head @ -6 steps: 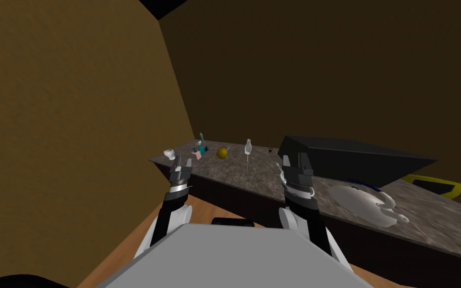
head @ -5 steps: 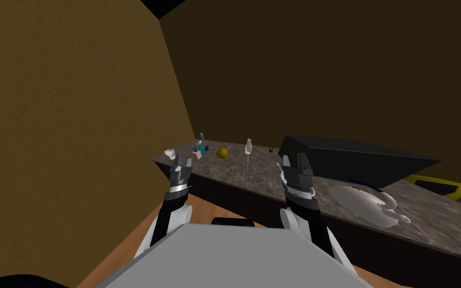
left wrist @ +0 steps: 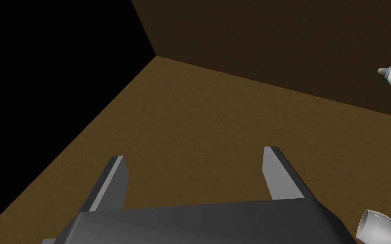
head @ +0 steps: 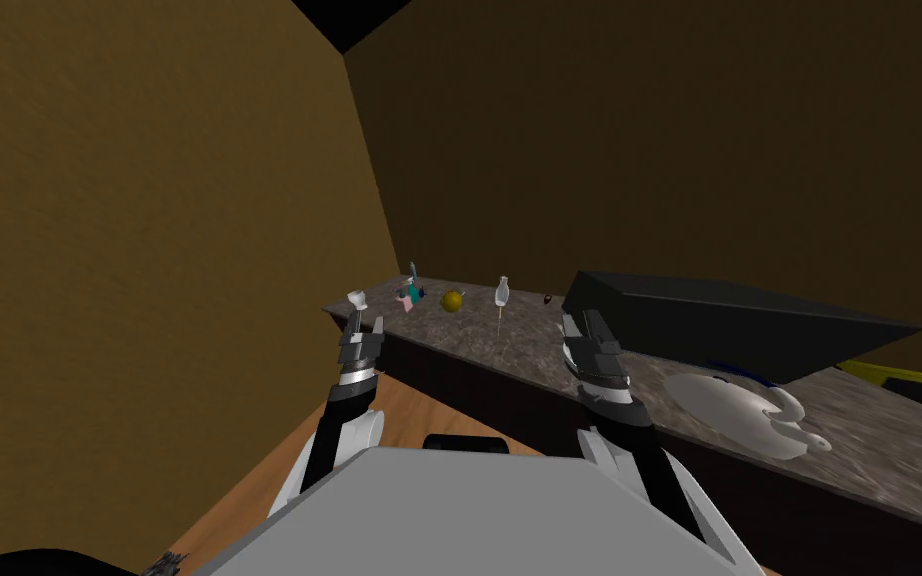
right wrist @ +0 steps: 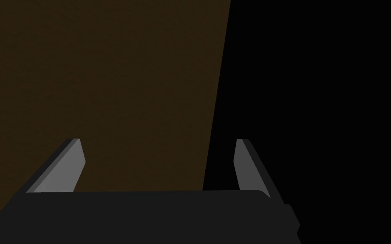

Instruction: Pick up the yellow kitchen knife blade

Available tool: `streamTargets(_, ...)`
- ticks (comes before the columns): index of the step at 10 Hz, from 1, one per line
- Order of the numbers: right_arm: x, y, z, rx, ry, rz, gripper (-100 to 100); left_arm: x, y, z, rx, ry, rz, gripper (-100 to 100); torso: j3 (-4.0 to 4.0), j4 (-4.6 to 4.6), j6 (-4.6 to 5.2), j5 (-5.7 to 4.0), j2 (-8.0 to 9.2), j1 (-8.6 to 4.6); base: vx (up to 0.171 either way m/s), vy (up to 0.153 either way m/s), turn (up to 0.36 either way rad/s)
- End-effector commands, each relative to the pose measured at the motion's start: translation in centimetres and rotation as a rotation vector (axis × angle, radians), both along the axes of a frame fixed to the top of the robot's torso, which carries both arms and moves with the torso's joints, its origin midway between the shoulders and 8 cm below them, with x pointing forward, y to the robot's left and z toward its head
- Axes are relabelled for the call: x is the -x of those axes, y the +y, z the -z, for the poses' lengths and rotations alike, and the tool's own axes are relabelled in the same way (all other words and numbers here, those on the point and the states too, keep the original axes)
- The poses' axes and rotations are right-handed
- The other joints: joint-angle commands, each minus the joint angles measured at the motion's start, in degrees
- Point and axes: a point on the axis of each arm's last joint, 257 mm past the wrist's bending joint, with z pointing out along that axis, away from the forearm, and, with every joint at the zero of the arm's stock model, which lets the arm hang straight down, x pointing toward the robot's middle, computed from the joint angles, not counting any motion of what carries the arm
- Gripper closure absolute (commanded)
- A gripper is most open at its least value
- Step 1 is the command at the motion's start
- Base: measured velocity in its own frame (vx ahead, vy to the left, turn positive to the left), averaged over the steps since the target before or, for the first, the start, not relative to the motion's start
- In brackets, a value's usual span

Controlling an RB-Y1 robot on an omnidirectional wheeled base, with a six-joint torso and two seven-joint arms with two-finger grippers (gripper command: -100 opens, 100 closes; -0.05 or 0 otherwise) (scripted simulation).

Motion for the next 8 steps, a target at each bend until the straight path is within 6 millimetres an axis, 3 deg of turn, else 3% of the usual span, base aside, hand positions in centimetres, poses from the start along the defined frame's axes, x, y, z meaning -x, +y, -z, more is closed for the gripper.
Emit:
streamTargets(1,0.0,0.2,0.7,0.056,0.03,-0.008,-100,0.0,0.0,0.0,0.0,0.0,0.0,0,0.0,0.0,0.0,0.0,0.0,0.0,-0.063,-0.004,0.125)
streamTargets(8,0.1,0.3,5.0,0.338,0.179,-0.015,-100,0.0,0.0,0.0,0.0,0.0,0.0,0,-0.02,-0.01,-0.03,-0.02,-0.03,-0.11,-0.071,-0.022,0.229)
